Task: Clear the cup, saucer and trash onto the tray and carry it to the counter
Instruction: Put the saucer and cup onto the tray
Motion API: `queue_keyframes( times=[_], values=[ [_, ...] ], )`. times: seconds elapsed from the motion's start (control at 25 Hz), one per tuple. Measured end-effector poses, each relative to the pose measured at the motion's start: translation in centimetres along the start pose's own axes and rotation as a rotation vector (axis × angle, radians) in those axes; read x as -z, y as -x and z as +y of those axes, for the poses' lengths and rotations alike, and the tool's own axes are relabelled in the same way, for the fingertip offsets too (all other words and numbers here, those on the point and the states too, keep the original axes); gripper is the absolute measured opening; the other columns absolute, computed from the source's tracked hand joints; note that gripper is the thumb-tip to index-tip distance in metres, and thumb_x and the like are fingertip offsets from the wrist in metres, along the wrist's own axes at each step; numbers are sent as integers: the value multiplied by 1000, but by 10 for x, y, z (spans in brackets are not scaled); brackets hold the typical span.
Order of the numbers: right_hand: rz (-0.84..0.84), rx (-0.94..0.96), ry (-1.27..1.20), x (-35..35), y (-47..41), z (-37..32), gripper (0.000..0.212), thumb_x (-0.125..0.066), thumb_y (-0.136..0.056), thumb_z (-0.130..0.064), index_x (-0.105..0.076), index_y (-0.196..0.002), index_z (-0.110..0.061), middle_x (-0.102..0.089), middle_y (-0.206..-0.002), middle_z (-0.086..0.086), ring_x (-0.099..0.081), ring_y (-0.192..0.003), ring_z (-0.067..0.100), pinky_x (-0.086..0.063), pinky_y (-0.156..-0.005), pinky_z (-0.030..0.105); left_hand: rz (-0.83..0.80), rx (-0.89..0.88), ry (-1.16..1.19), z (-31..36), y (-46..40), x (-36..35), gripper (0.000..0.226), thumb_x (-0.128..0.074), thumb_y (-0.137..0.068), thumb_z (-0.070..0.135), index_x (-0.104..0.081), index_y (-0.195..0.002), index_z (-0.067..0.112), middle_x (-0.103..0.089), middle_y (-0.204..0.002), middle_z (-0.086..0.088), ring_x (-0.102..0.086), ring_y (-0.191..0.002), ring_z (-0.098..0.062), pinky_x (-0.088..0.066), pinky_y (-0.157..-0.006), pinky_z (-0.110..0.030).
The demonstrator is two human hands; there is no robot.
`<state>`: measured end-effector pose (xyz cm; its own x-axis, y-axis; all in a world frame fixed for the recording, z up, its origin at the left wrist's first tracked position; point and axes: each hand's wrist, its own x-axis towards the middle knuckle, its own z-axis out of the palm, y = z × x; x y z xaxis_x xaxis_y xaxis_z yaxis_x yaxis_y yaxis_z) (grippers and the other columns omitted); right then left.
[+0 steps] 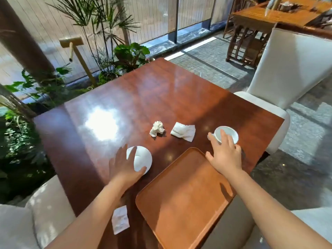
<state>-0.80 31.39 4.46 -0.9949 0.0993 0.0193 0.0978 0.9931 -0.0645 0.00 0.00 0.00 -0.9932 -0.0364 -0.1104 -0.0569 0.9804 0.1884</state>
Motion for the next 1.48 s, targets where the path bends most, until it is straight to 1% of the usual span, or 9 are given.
queue_keyframes(
  times=[0.12, 0.32, 0.44, 0.64, 0.76, 0.84, 1.12, 1.36, 1.48],
  values=[
    [-13, -40, 46, -15, -34, 20, 69, -53, -83, -46, -23, -143, -34, -11, -157, 9, -14, -142, 29, -31, -102, 54, -68, 116, 39, 3, -21, -20, 93, -53, -68, 73, -17, -146, 37, 1, -159, 0, 2, -145, -26, -14, -113, -59],
    [-204, -100, 68, -39, -78, 52, 72, -45, -84, -57, -7, -144, -42, 6, -158, 1, 1, -143, 32, -28, -102, 63, -221, 213, 29, 1, -47, -44, 109, -54, -60, 82, -5, -147, 39, 9, -158, -3, 7, -144, -30, -19, -106, -68],
    [-261, -111, 18, -46, -91, 60, 71, -47, -85, -55, -9, -144, -41, -2, -158, 2, -5, -141, 35, -36, -100, 61, -259, 252, 89, 0, -55, -47, 113, -57, -59, 81, -1, -147, 41, 8, -158, -7, 7, -143, -35, -19, -107, -68],
    [-274, -124, -67, -46, -100, 59, 76, -64, -74, -35, -26, -140, -35, -24, -145, 6, -25, -126, 37, -46, -90, 48, -312, 230, 40, 0, -62, -47, 124, -55, -45, 84, 0, -147, 40, -1, -155, -13, -1, -140, -40, -23, -108, -61],
    [-238, -104, -95, -45, -101, 60, 73, -71, -67, -32, -36, -131, -31, -32, -134, 8, -32, -116, 37, -50, -83, 47, -297, 261, 61, 9, -59, -43, 113, -65, -55, 73, -5, -146, 42, -7, -150, -9, -3, -137, -35, -27, -105, -59],
    [-223, -91, -109, -46, -99, 57, 71, -73, -64, -33, -40, -126, -30, -34, -130, 8, -33, -112, 37, -50, -80, 46, -278, 290, 67, 16, -56, -41, 105, -69, -63, 64, -7, -145, 44, -7, -149, -6, -2, -137, -31, -28, -100, -60],
    [-92, -1, -221, -27, -84, 41, 72, -74, -62, -31, -41, -127, -30, -34, -133, 8, -33, -115, 37, -49, -79, 46, -158, 274, 205, 35, -44, -14, 101, -71, -59, 56, -13, -141, 43, -8, -148, -2, -3, -137, -30, -27, -100, -62],
    [-173, 198, -254, -15, -49, 4, 73, -72, -63, -34, -39, -128, -35, -32, -136, 1, -30, -120, 30, -49, -80, 44, -211, 94, 147, 87, 7, -14, 106, -64, -56, 60, -3, -142, 46, -1, -149, 0, 6, -139, -27, -27, -101, -62],
    [-239, 273, -206, -19, -34, -7, 77, -72, -62, -34, -37, -131, -35, -30, -138, 0, -28, -122, 29, -51, -79, 43, -221, 17, 108, 104, 35, -27, 107, -63, -57, 61, -3, -143, 44, -2, -148, 0, 3, -137, -29, -31, -98, -62]
  ],
)
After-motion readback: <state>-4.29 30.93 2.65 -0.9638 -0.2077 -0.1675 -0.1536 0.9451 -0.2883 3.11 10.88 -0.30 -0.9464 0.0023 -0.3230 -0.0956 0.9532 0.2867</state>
